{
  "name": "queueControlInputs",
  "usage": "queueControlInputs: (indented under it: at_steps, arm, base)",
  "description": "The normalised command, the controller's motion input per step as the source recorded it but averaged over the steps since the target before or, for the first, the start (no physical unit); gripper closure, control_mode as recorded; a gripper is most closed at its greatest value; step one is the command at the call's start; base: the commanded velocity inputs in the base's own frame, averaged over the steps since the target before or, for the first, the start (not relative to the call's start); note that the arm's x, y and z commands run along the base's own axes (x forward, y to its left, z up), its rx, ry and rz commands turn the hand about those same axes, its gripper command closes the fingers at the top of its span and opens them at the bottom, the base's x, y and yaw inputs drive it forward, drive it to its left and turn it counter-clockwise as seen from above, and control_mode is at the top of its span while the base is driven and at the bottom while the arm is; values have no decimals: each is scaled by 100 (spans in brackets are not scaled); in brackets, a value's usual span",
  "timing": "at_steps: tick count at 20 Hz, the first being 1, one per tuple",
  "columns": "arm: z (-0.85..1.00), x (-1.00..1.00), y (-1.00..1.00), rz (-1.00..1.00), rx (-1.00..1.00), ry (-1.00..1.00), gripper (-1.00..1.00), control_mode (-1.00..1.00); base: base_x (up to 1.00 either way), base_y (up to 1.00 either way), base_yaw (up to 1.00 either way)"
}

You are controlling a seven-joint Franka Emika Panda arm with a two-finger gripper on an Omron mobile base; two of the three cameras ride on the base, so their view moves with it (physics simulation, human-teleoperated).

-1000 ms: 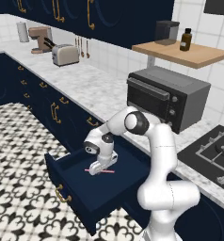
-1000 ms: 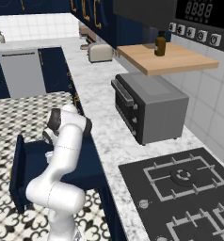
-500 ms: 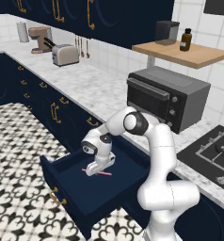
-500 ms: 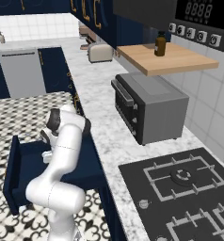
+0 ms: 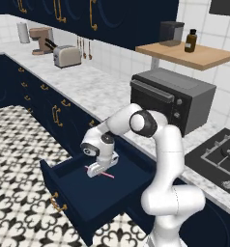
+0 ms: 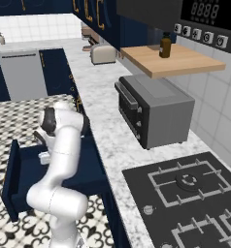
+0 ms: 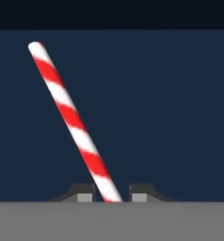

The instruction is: Take a straw from the drawer in front and place it inside the glass cup on the dining counter.

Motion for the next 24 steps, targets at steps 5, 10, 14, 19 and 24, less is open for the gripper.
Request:
queueControlInputs:
  at_steps: [5,10,14,19,24]
  arm:
    - [100,-75,0,0,-11,-11,100,-100]
    - [100,-62,0,0,-2,-32,100,-100]
    - [100,-5,0,0,1,-27,100,-100]
    - [100,0,0,0,9,-17,100,-100]
    - [100,9,0,0,15,-9,100,-100]
  base:
    - [0,0,0]
    - [0,0,0]
    - [0,0,0]
    - [0,0,0]
    - [0,0,0]
